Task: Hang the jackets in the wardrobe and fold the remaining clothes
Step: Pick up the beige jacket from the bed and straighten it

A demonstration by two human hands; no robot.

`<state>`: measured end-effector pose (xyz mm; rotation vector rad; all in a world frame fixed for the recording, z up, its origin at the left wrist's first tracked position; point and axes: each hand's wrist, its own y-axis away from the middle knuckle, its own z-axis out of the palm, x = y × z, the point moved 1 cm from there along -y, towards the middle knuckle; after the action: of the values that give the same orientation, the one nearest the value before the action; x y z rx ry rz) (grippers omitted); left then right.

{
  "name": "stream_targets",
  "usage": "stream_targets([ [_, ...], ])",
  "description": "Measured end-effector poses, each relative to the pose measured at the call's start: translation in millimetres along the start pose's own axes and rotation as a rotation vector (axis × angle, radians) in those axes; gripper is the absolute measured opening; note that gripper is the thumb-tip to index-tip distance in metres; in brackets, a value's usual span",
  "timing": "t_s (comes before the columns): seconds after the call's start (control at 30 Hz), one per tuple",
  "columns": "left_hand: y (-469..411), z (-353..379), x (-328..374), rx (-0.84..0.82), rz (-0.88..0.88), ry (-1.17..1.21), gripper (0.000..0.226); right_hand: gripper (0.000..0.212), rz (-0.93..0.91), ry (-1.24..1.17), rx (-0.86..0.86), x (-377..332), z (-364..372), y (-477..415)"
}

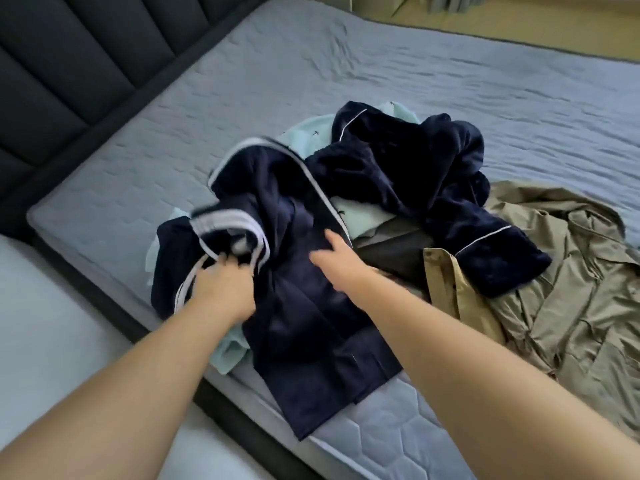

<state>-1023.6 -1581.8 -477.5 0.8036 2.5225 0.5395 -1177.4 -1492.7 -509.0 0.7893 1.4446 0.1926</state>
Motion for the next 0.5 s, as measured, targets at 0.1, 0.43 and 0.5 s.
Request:
stream_targets([
  [0.1, 5.7, 34.8, 44.8, -0.095, 0.064, 0.093, 0.046, 0.062, 0.139, 0.245, 0.021, 90.3, -34.9, 8.0],
  [0.43, 36.2, 88.6, 157.9, -0.185, 0.294, 0.078, 0.038, 0.048, 0.344, 0.961, 0.227, 242.4, -165.0, 90.7],
  [0.5, 43.5, 98.6, 180.2, -0.193, 0.326, 0.077, 0.036, 0.051, 0.418, 0.983, 0.276, 263.9, -188.8, 104.0],
])
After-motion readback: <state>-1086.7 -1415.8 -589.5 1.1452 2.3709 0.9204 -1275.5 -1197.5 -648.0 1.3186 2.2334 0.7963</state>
